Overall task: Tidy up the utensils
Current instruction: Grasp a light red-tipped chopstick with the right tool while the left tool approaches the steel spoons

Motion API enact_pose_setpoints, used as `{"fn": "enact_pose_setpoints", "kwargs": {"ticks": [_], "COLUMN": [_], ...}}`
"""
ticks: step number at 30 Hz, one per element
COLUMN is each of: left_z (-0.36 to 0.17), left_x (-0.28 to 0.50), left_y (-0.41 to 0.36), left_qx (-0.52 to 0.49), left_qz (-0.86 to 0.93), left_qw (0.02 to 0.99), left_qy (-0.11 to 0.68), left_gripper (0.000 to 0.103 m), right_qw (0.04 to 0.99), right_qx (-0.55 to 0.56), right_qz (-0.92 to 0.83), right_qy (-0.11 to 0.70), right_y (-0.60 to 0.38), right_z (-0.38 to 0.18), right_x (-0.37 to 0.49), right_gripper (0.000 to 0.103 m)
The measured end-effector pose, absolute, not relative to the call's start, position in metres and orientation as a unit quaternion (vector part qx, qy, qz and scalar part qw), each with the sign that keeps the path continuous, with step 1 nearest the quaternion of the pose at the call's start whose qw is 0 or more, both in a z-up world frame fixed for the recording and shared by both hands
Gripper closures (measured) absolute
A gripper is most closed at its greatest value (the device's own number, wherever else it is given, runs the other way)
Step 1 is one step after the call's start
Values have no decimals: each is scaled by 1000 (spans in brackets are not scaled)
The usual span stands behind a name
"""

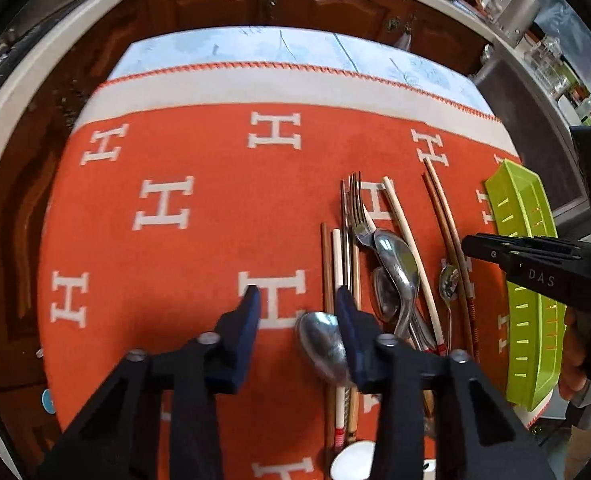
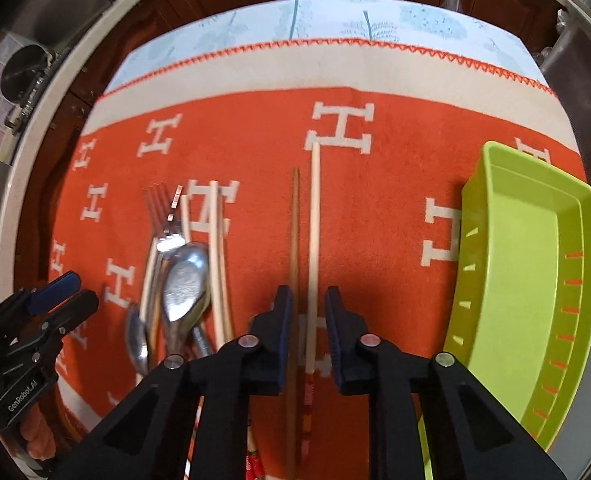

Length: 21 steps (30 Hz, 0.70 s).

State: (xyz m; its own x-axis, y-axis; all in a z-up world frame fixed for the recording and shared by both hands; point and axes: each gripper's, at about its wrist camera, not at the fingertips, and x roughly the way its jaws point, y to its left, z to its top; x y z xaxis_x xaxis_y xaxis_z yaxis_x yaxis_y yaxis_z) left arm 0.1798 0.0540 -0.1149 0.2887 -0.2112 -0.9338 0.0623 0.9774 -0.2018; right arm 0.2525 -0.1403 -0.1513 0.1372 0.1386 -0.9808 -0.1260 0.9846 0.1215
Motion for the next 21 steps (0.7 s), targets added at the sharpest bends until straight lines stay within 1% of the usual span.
{"fn": "enact_pose_setpoints", "kwargs": {"ticks": [1,3,4,15,16,17,21], "left_z": [-118,-122,-122,-119,-118,-118,-116], "left_x": [183,188,188,187,186,185,183], "left_y": [52,48,45,26,24,22,11], "left_qx": [-61,-61,-61,-74,-76,-76,-71], "left_qz": [-86,-91,-95,-116,-120,-122,-129], "left_qw": [798,793,792,782,781,781,780], "left_qy": [594,599,600,607,608,608,608], "left_gripper": [79,84,84,84,84,84,75], "right_qw": [751,747,743,739,740,744,742], "right_qx": [3,-3,-2,-16,-19,-29,-2], "right_qz": [88,84,85,93,94,91,94], "right_qy": [654,660,663,667,666,661,664], "right_y": [-140,-140,-138,-130,-130,-128,-137], "right_z": [-155,-164,-167,-171,-171,-171,-168], "right_x": [254,258,258,261,260,258,253], "right_gripper": [90,91,91,91,92,96,98]}}
